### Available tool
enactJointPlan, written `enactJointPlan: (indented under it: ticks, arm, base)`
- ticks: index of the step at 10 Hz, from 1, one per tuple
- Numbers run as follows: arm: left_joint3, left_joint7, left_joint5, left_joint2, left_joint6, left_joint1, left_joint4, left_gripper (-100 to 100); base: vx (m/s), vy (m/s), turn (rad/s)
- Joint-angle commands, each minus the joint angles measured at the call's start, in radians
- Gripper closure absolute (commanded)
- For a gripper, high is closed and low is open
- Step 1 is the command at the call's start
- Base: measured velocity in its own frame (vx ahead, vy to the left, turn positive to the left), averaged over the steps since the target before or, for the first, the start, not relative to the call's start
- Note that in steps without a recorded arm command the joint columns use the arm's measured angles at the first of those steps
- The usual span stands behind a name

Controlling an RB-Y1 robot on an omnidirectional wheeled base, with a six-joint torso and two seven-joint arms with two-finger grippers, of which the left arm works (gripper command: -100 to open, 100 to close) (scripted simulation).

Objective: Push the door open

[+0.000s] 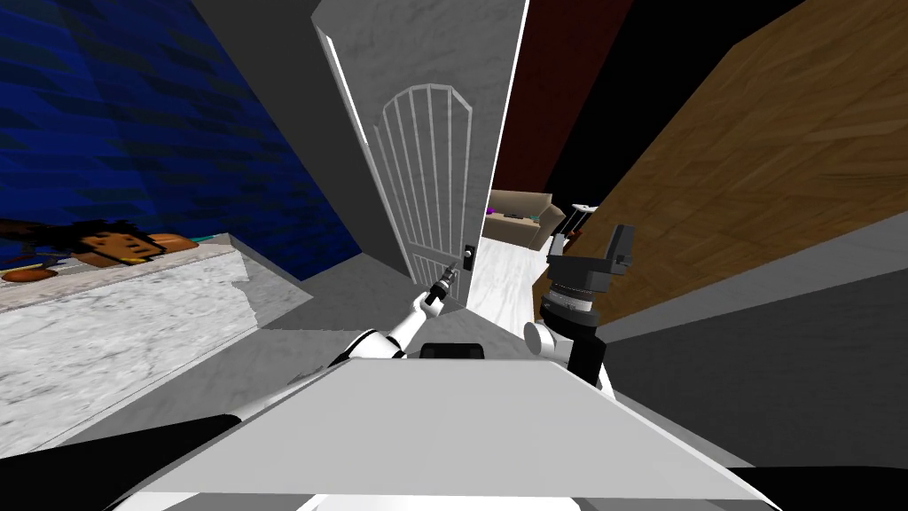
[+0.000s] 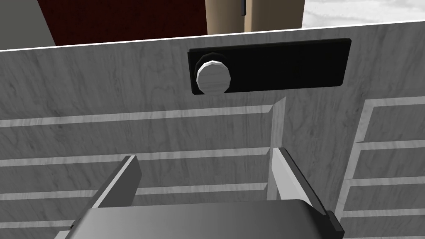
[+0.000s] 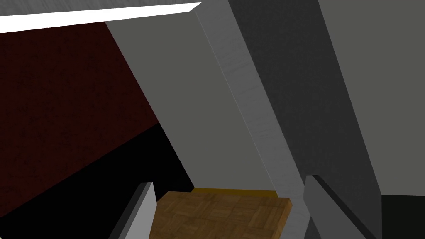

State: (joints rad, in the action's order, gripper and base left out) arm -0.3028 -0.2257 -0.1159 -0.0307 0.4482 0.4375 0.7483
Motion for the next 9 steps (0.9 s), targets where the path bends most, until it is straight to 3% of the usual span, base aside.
enactJointPlan:
  ticks: [1, 3, 5, 7, 9]
  arm:
    - [0.003, 0.002, 0.001, 0.027, 0.001, 0.0, -0.002, -100]
    - [0.007, 0.003, 0.002, 0.047, 0.002, 0.0, -0.004, -100]
    - [0.011, 0.006, 0.003, 0.054, 0.003, 0.0, -0.007, -100]
    - [0.016, 0.008, 0.004, 0.047, 0.004, 0.0, -0.01, -100]
    - [0.02, 0.01, 0.006, 0.028, 0.005, 0.001, -0.012, -100]
  base:
    - [0.093, -0.059, -0.03]
    - [0.182, -0.106, -0.019]
    - [0.212, -0.091, -0.024]
    - [0.185, -0.104, -0.023]
    - [0.159, -0.099, -0.018]
